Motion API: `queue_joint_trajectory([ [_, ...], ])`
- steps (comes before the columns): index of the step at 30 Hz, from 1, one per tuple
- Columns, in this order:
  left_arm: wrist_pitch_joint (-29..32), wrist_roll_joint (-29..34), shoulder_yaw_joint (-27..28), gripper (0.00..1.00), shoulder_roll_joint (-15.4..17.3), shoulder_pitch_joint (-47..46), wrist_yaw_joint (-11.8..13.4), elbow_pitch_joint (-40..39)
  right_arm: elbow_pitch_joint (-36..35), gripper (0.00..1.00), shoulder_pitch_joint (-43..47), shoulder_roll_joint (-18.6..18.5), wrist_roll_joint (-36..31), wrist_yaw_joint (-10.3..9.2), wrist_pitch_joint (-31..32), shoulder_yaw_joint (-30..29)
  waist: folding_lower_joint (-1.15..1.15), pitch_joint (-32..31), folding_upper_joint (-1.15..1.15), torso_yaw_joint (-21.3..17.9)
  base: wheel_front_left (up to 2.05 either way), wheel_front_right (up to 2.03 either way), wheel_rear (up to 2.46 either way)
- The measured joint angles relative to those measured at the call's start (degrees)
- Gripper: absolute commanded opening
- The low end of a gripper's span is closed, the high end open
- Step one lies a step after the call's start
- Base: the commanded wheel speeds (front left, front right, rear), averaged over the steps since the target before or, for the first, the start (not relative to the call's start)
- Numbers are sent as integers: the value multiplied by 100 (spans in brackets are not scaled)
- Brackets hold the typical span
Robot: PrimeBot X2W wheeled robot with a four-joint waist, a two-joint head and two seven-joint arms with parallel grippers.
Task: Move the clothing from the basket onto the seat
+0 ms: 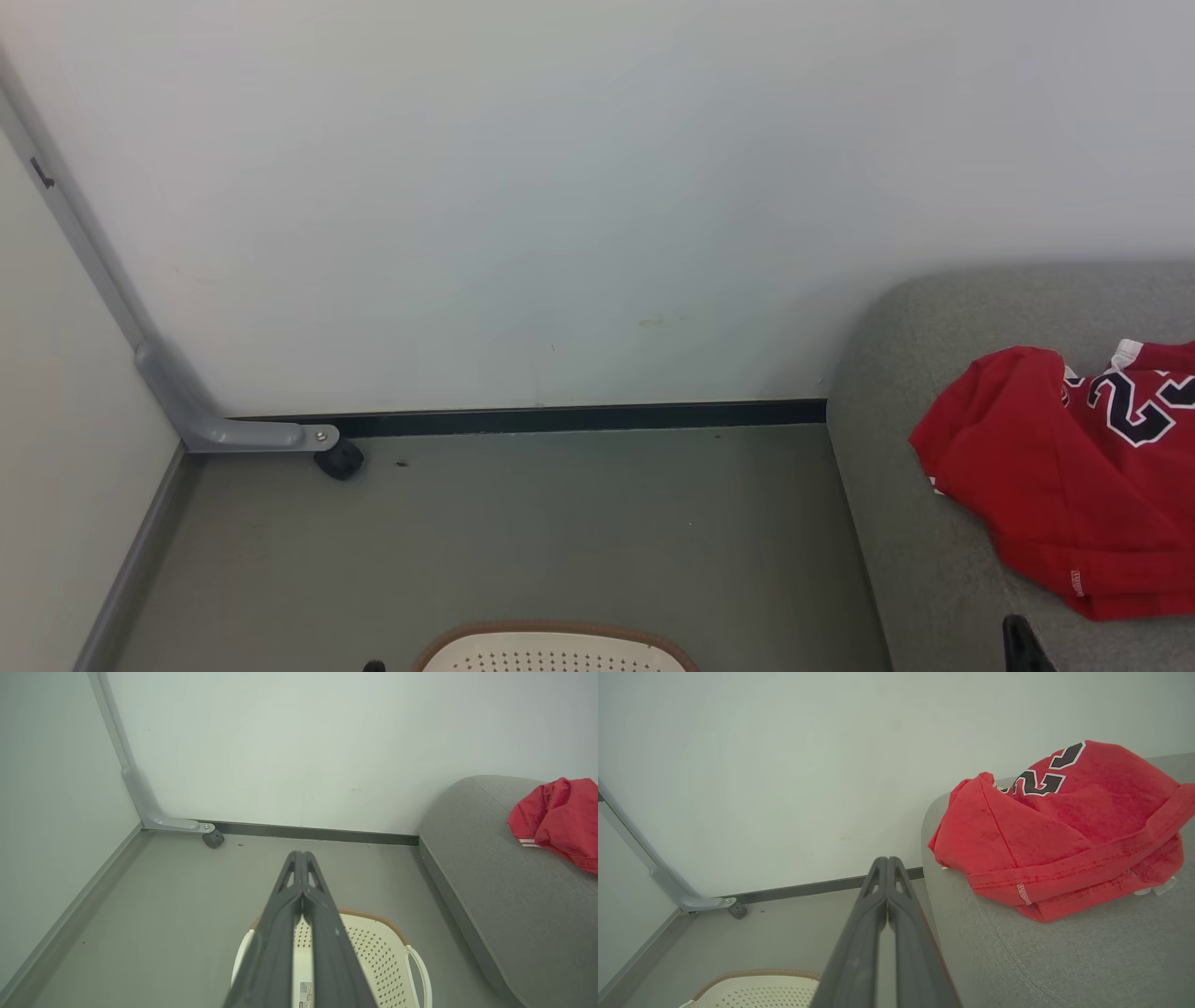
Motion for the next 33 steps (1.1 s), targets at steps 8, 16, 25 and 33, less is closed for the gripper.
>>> queue_joint_trajectory([
  [8, 22, -93, -4, 0, -38, 203, -4, 416, 465, 0, 157, 183, 45, 3, 45, 80, 0, 5, 0, 0, 0, 0, 0],
  [16, 147, -590, 146, 0, -93, 186, -108, 425, 542, 0, 105, 232, 654, 59, 172, -31, 0, 22, 0, -1, 0, 0, 0],
  [25, 255, -1151, 314, 0, -149, 121, -213, 464, 609, 0, 40, 261, 1230, 119, 315, -152, 0, 38, 0, -2, 0, 0, 0],
  [33, 379, -1736, 519, 0, -178, 32, -357, 521, 682, 0, -148, 305, 1895, 230, 479, -282, 0, 55, 0, -2, 0, 0, 0],
])
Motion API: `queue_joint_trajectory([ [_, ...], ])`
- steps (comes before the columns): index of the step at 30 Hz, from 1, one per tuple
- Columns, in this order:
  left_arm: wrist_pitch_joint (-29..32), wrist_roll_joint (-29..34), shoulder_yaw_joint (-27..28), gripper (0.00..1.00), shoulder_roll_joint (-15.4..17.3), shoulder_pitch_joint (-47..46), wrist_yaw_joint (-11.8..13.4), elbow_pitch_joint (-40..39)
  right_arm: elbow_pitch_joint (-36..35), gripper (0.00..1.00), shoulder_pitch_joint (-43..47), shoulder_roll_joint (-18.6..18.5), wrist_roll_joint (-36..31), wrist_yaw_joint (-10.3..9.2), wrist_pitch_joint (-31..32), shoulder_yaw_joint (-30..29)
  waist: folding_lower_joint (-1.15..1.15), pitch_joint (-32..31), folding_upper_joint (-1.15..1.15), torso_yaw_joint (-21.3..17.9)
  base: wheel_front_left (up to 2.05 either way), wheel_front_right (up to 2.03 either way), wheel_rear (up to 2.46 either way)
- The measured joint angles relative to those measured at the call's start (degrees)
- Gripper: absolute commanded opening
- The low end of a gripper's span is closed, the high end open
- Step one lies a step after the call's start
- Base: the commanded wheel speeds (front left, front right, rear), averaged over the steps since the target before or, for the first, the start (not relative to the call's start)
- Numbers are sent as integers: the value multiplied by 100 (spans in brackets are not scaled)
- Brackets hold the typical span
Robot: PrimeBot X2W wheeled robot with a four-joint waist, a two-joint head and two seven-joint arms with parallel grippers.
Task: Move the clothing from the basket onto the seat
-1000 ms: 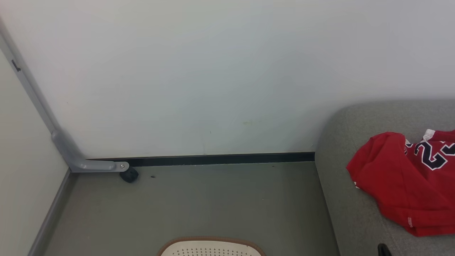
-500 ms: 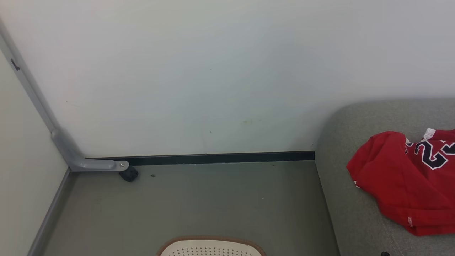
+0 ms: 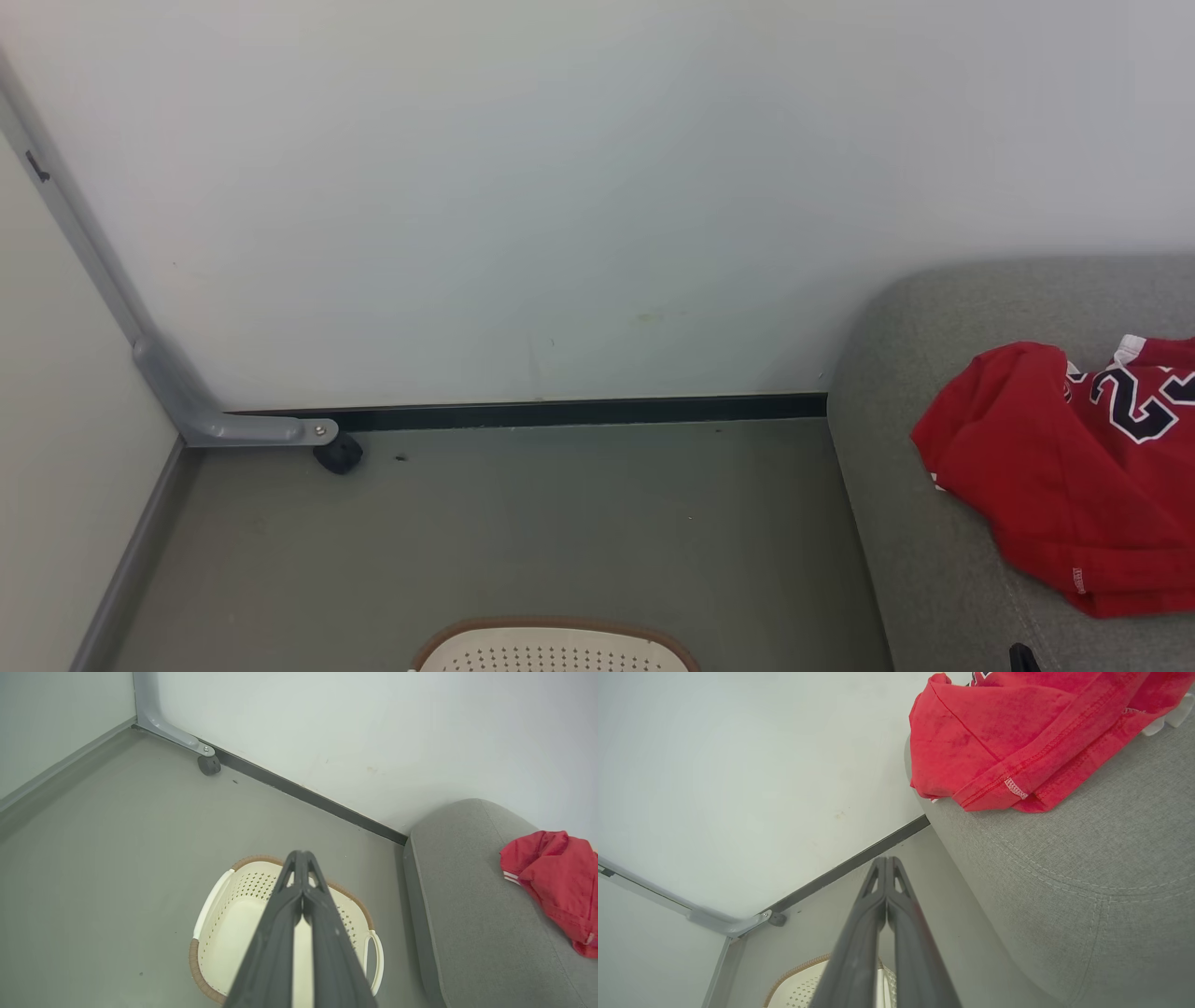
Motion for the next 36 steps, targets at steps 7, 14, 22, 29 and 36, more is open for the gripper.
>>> queue_joint_trajectory([
  [7, 79, -549, 145, 0, -41, -112, -57, 18, 85, 0, -88, 38, 537, 68, 126, -104, 0, 14, 0, -1, 0, 0, 0],
  [14, 180, -1009, 301, 0, -92, -235, -201, 44, 123, 0, -232, 69, 1049, 141, 257, -208, 0, 27, 0, -2, 0, 0, 0],
  [22, 287, -1586, 475, 0, -147, -332, -305, 79, 213, 0, -350, 126, 1652, 233, 380, -321, 0, 43, 0, -2, 0, 0, 0],
  [29, 377, -2071, 632, 0, -170, -455, -407, 111, 269, 0, -471, 145, 2158, 309, 512, -419, 0, 57, 0, -3, 0, 0, 0],
  [36, 480, -2527, 779, 0, -208, -548, -509, 163, 339, 0, -576, 179, 2691, 377, 628, -522, 0, 70, 0, -4, 0, 0, 0],
])
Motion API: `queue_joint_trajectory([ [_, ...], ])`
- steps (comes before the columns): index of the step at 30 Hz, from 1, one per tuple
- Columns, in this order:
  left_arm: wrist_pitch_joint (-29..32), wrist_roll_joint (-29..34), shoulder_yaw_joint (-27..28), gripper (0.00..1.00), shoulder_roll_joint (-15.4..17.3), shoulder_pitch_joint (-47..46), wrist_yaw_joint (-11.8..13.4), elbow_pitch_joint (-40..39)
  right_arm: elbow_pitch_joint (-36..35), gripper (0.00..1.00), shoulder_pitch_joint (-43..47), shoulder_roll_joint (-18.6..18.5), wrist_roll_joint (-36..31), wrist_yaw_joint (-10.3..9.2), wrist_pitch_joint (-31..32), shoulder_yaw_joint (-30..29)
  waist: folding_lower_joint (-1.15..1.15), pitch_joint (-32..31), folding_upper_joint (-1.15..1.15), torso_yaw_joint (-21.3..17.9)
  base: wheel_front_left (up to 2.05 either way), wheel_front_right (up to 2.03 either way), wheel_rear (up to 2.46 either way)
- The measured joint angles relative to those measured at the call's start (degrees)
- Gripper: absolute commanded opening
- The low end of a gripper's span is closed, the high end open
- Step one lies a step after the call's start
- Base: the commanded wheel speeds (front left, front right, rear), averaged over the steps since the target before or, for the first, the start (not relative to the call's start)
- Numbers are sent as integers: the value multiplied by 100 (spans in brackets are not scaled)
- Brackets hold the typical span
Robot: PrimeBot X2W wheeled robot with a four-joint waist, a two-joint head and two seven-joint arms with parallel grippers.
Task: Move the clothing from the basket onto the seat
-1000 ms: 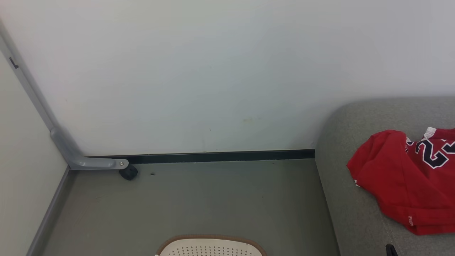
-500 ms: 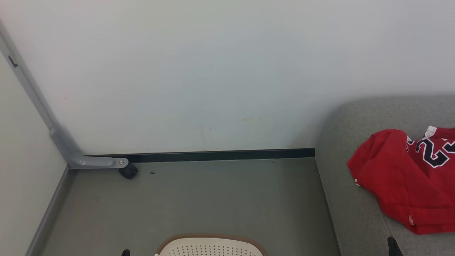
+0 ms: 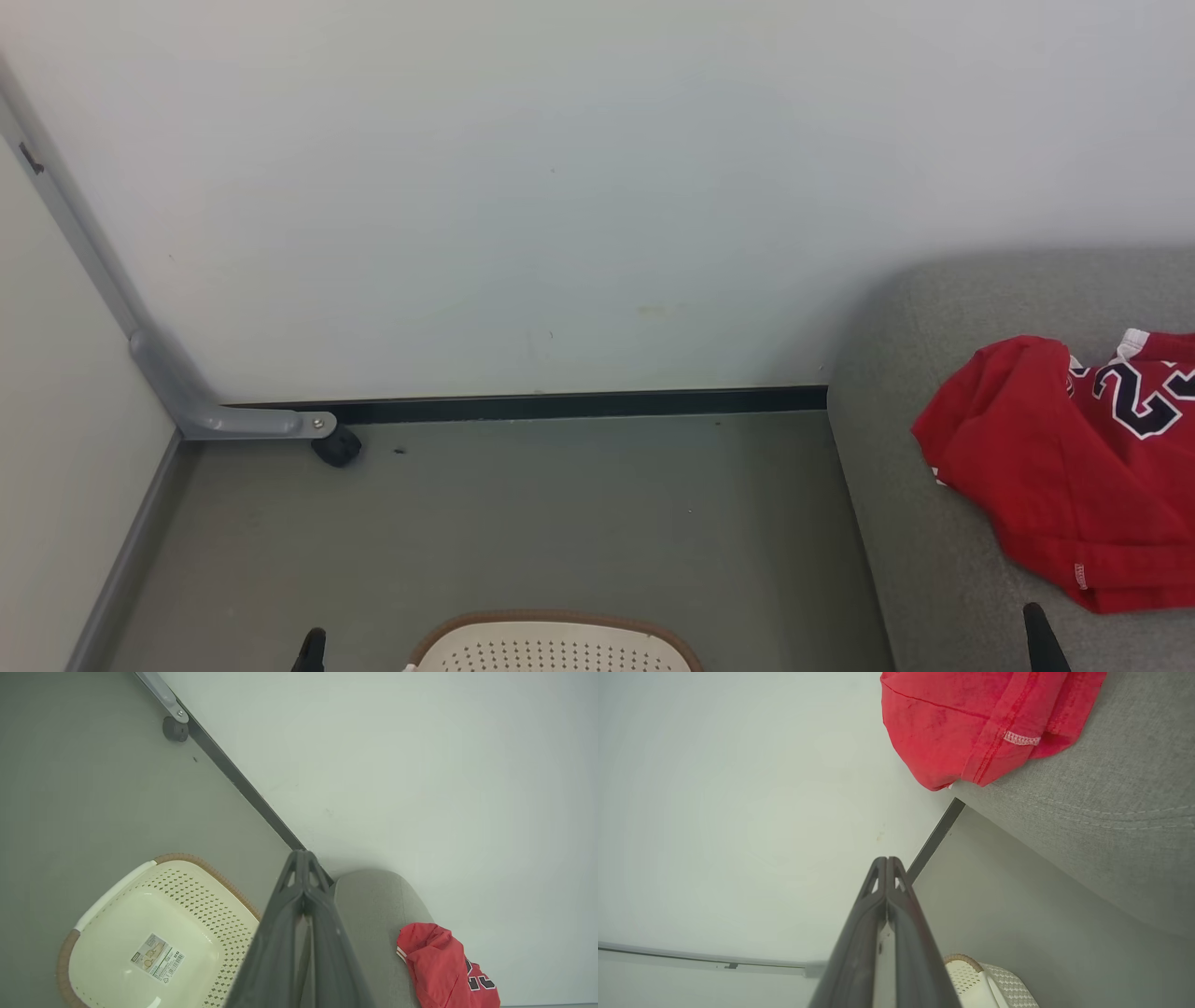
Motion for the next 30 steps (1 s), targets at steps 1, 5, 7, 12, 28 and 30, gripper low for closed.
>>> queue_joint_trajectory([
  [1, 1, -109, 23, 0, -2, -20, -2, 0, 0, 0, -28, 4, 78, 8, 2, -10, 0, 2, 0, 0, 0, 0, 0],
  [5, 67, -344, 92, 0, -43, -40, -73, 24, 47, 0, -107, 23, 374, 47, 60, -66, 0, 10, 0, 0, 0, 0, 0],
  [7, 82, -534, 135, 0, -65, -69, -101, 40, 63, 0, -129, 31, 514, 65, 109, -92, 0, 14, 0, 0, 0, 0, 0],
  [12, 146, -891, 248, 0, -87, -164, -194, 49, 122, 0, -157, 59, 884, 115, 199, -167, 0, 23, 0, -1, 0, 0, 0],
  [28, 353, -1994, 598, 0, -171, -415, -412, 115, 271, 0, -472, 137, 2062, 287, 457, -391, 0, 54, 0, -2, 0, 0, 0],
  [30, 355, -2106, 632, 0, -180, -459, -450, 123, 280, 0, -522, 143, 2234, 316, 500, -415, 0, 59, 0, -2, 0, 0, 0],
])
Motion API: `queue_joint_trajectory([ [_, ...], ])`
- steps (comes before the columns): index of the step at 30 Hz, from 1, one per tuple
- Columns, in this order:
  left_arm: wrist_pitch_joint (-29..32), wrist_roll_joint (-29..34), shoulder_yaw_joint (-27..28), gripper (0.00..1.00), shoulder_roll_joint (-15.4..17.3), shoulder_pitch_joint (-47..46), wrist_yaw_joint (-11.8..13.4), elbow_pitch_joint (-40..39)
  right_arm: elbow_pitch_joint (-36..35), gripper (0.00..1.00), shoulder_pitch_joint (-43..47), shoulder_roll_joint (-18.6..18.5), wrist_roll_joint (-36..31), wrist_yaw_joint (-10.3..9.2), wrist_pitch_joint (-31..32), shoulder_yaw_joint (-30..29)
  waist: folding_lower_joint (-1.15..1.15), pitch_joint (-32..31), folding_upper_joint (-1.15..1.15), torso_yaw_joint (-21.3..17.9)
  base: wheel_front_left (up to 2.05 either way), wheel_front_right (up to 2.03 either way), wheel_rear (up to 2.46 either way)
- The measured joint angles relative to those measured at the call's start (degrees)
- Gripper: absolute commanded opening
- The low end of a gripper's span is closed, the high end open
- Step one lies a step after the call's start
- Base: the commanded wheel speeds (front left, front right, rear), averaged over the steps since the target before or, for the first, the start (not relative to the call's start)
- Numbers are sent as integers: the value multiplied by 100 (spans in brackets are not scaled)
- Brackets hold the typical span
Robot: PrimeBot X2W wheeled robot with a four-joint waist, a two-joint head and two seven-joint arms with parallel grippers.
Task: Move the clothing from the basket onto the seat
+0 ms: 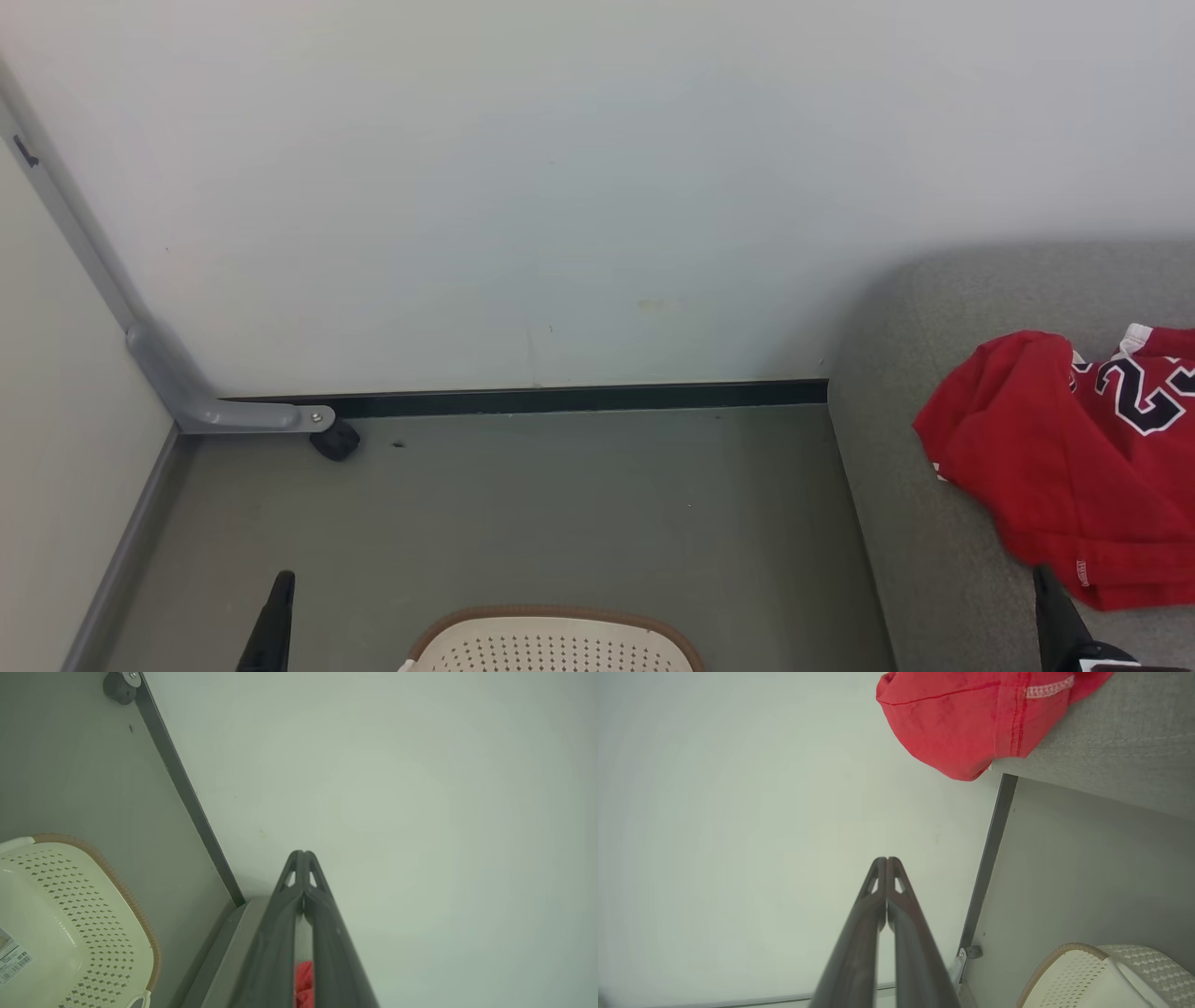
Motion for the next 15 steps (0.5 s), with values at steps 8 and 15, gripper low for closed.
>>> queue_joint_trajectory([
  [8, 93, -396, 134, 0, -53, -51, -54, 33, 47, 0, -77, 18, 408, 51, 57, -80, 0, 10, 0, 0, 0, 0, 0],
  [15, 93, -472, 135, 0, -63, -113, -54, 42, 47, 0, -80, 20, 408, 51, 57, -85, 0, 10, 0, 0, 0, 0, 0],
])
